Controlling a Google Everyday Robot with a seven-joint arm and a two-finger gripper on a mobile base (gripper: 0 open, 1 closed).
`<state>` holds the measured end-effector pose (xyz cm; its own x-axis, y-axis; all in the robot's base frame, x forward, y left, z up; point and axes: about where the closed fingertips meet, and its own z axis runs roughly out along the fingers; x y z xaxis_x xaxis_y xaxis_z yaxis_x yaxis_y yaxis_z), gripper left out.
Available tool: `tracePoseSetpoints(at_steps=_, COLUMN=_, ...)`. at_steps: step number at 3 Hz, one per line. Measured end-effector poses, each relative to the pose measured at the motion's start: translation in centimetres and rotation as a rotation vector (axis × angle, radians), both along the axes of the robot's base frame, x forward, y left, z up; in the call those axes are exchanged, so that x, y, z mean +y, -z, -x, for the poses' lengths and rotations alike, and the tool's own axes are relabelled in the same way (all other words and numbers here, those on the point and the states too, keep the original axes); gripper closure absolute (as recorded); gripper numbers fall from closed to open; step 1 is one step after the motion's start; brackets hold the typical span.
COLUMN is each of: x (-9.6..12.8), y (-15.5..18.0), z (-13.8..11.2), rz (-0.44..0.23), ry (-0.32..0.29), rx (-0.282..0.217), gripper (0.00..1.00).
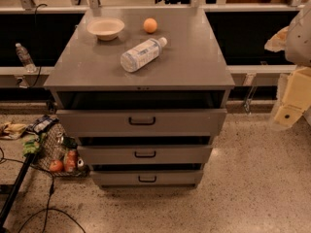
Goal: Open bottom drawer
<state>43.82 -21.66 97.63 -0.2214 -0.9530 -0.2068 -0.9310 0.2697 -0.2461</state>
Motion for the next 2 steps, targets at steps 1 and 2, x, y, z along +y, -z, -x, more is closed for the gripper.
tracePoseSetpoints(at_steps=1, x=0.0, y=0.0, z=0.0, rz=0.0, ry=0.0, rx=0.0, gripper=0.0)
tracePoseSetpoints(at_steps=2, x=0.17, y=0.61, z=-0.02, rz=-0.034, ry=0.011, rx=-0.015, gripper=0.0)
